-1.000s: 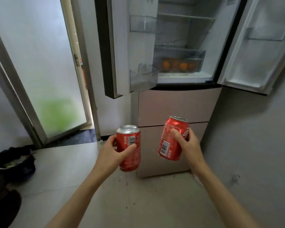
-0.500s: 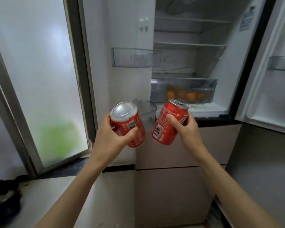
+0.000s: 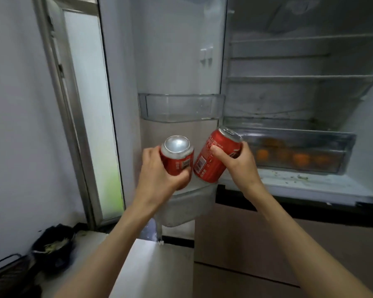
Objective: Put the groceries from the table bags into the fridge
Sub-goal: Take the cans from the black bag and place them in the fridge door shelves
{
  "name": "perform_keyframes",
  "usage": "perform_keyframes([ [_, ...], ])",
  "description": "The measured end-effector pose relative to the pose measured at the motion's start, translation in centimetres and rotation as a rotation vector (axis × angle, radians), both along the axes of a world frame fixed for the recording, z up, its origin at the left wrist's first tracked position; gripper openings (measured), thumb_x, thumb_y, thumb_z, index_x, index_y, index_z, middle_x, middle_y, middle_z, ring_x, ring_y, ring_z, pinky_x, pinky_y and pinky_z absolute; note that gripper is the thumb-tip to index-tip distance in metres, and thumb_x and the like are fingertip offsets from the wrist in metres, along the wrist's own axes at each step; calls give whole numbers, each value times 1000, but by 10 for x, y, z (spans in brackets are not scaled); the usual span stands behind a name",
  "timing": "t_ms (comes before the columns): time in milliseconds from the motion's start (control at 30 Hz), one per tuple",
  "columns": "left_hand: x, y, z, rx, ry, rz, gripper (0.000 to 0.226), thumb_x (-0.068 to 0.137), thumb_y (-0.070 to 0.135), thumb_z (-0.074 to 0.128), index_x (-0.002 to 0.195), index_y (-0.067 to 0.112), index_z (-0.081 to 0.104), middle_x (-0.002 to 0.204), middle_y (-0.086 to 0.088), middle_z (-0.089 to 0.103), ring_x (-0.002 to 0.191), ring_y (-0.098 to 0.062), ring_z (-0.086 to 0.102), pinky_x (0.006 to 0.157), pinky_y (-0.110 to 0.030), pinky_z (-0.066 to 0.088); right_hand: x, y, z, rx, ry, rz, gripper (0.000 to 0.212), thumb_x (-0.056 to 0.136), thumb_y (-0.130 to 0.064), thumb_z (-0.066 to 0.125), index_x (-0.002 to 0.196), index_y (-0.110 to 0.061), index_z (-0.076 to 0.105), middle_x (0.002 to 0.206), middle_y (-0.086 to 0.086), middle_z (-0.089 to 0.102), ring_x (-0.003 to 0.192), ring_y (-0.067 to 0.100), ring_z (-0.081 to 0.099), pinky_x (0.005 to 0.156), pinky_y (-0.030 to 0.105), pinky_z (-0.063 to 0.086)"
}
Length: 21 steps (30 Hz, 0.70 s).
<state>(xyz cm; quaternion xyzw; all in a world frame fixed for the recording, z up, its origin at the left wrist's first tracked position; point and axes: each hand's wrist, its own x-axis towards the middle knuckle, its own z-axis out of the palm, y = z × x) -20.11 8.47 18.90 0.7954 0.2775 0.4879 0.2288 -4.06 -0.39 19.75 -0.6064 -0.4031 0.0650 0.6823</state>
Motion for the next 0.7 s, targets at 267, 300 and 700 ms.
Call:
perform_keyframes([
  [267,29,9,-12,-133,211,138,61,49,57,71,93,18,56,89,-4,60,79,-21,64,69,-38,55,29,31,-17,-219,-223,79,54,64,-39,79,107,-16,56,108,0,62,96,12,61,82,28,48],
  [300,31,13,-14,-149,238,152,58,49,58,71,88,19,57,84,-6,63,77,-24,66,65,-40,56,30,33,-18,-245,-246,110,55,63,-40,79,107,-18,54,107,-2,62,96,12,61,85,32,50],
  [700,19,12,-14,-119,409,185,38,64,36,79,85,32,48,78,14,57,62,3,52,46,-7,36,40,39,-24,-479,-495,258,57,64,-35,79,111,-22,48,99,-8,54,93,13,55,75,25,41],
])
